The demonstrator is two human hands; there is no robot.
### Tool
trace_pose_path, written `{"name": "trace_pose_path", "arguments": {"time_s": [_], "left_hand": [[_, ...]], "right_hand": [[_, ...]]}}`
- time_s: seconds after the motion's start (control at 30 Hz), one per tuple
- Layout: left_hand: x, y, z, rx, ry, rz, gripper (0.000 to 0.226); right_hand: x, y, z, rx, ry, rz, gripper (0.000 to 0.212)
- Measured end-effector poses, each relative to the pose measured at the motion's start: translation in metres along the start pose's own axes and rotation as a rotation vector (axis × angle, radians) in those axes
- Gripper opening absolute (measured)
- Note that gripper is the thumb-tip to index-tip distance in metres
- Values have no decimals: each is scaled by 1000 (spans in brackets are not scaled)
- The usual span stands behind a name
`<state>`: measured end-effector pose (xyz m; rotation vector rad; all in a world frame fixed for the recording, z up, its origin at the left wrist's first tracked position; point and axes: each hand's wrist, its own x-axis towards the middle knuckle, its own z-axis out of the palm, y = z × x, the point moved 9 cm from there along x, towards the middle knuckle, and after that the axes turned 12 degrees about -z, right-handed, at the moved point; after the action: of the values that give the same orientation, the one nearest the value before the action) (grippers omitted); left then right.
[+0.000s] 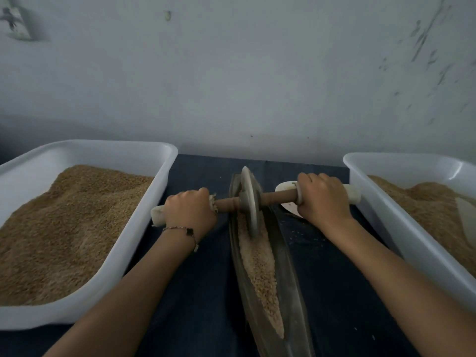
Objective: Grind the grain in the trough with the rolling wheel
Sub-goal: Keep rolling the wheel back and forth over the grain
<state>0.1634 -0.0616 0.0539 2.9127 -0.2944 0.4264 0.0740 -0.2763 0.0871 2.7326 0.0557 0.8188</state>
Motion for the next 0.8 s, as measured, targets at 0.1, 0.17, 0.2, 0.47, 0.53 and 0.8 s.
{"name": "trace_pose_path", "arguments": {"time_s": [0.1, 0.17, 0.2, 0.47, 0.53, 0.8], "left_hand": [[9, 4, -1, 29, 39, -23, 14], [11, 6, -4, 66, 95, -4, 17], [11, 8, -6, 86, 128, 11, 18], [-49, 22, -34, 156, 263, 182, 21], [-76, 22, -46, 124, 249, 245, 29], [-124, 15, -71, -18, 222, 320, 46]], "right_hand": [[10, 5, 4, 20, 35, 13, 20], [7, 7, 9, 34, 60, 45, 21], [4, 8, 10, 44, 76, 65, 22], [-66, -1, 0, 152, 27, 78, 27], [-88, -7, -16, 154, 32, 61, 32], [-121, -15, -59, 151, -43, -35, 44]]}}
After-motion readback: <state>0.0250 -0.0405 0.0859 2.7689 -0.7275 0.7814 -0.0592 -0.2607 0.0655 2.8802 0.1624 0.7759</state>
